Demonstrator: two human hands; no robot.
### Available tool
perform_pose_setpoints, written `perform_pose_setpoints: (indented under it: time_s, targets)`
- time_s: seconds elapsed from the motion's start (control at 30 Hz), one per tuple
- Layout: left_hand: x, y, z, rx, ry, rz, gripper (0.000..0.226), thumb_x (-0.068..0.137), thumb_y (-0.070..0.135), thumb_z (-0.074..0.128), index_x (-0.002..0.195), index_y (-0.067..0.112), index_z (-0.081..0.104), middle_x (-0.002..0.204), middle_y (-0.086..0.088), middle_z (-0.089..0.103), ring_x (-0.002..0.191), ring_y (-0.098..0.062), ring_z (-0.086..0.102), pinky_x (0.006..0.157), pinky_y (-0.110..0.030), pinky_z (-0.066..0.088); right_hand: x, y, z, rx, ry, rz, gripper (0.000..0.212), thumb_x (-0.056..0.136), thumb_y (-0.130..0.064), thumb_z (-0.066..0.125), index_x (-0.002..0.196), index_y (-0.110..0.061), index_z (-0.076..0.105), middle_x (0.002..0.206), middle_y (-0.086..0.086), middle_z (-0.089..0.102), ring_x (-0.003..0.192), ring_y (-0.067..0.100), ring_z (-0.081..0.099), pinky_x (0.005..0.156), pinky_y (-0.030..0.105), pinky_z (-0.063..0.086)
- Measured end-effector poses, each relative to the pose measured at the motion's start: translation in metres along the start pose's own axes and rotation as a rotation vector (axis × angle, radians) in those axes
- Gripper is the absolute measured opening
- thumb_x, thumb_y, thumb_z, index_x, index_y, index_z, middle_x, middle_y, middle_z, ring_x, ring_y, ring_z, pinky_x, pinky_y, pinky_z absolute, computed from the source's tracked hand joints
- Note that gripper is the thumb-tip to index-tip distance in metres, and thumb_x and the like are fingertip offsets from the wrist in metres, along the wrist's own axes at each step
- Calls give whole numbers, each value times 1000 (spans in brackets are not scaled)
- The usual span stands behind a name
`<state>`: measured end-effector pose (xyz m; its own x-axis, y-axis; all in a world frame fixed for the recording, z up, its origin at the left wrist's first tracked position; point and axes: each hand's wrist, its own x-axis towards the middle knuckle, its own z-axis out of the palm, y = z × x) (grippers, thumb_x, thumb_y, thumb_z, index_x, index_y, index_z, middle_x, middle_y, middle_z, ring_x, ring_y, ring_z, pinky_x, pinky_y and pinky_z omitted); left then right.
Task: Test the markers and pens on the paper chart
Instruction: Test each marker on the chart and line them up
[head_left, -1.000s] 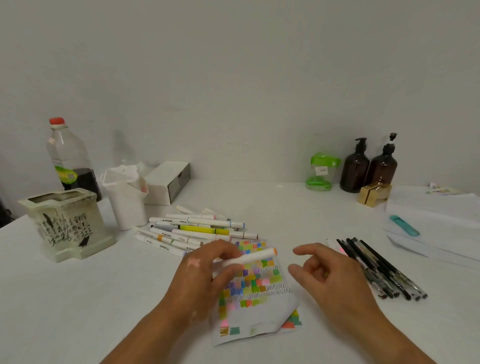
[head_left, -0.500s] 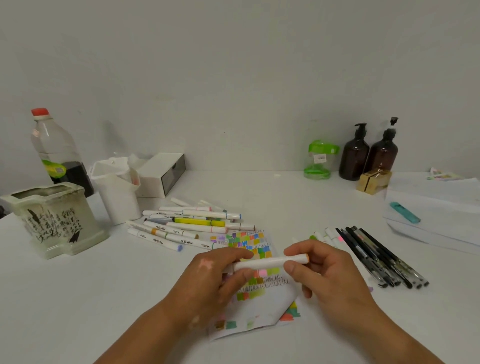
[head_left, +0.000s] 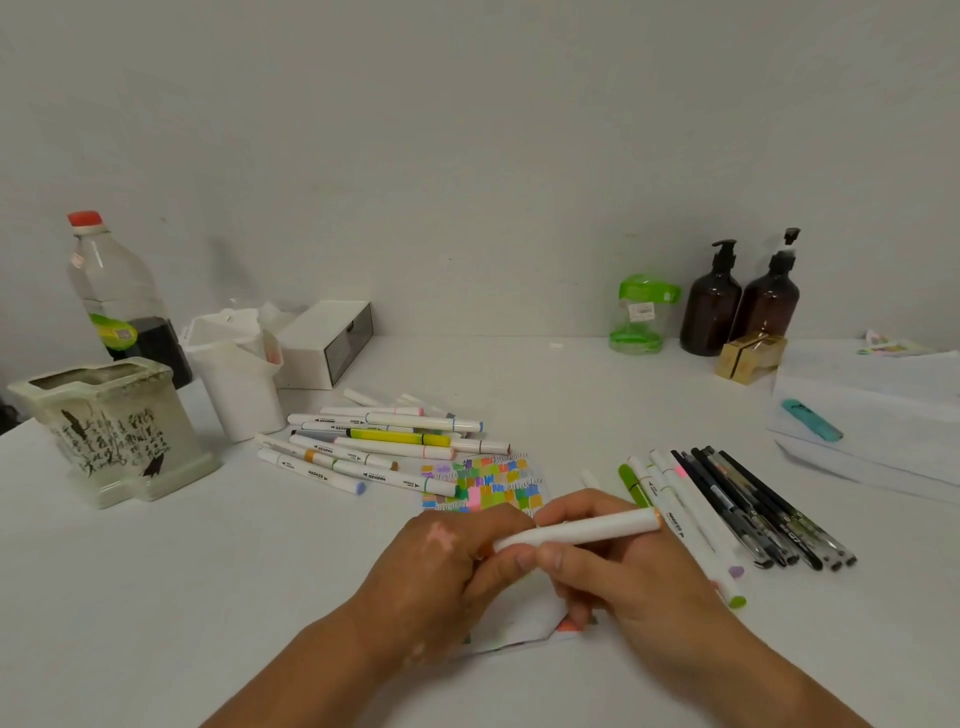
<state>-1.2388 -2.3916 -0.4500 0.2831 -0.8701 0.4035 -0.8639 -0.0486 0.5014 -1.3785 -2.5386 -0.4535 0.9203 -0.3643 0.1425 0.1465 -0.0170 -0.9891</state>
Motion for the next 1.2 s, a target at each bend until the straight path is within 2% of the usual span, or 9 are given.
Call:
perform_pose_setpoints:
  time_s: [0.07,0.2,0.27,0.37,0.4,0.47,0.67,0.9,1.2]
  targets:
    - [-1,-3,2,-13,-26,-28,33,92,61,55,117,39,61,75,23,56,69,-2,55,60,-9,39,1,2,3,-29,52,3,36,62,-42,91,87,-22,73,59,8,59,51,20,54,48,32,49]
    - [-5,-15,3,74,-106,-235,77,59,89,59,126,55,42,87,40,46,83,11,53,61,-7,39,6,4,-10,154,313,16,22,61,-28,76,65,-18,57,49,5,41,46,19,37,42,27,32]
    - [-6,-18,6,145,-154,-241,84,56,92,57,130,54,42,93,44,40,88,16,47,64,-7,36,5,2,-13,150,308,35,7,67,-22,66,67,-16,62,51,8,45,48,21,42,42,28,35]
    - [-5,-19,8,208,-197,-226,86,60,93,54,134,50,44,100,41,38,92,10,43,75,-8,31,2,0,-8,10,206,99,20,72,-23,61,80,-14,77,63,14,66,56,23,62,49,32,52]
    - [-5,-20,8,216,-205,-233,87,60,93,54,135,50,45,104,38,38,94,6,42,78,-10,31,1,-1,-7,-57,201,122,17,74,-22,64,80,-15,78,65,14,68,57,21,64,51,31,53]
    - [-6,-23,8,212,-221,-252,88,60,93,54,135,50,45,110,34,40,99,4,40,84,-12,33,0,-1,-7,-252,204,130,5,80,-17,73,76,-19,76,62,11,68,53,19,62,50,28,51]
    - [-7,-30,10,212,-254,-278,90,58,95,53,137,52,42,130,24,51,102,1,38,91,-19,37,0,1,-1,-470,198,165,15,80,-17,81,73,-30,76,60,-6,69,49,1,59,46,16,44]
    - [-8,-32,11,214,-249,-283,90,58,95,53,136,52,43,131,25,50,104,2,37,91,-20,37,2,2,0,-492,199,187,11,82,-20,80,77,-30,77,69,-6,73,55,1,63,50,14,47]
    - [-8,-28,8,212,-258,-273,87,62,91,56,137,49,45,134,23,51,107,2,38,98,-22,39,2,0,0,-482,167,207,16,82,-15,77,75,-29,76,64,-6,70,53,3,62,51,17,48]
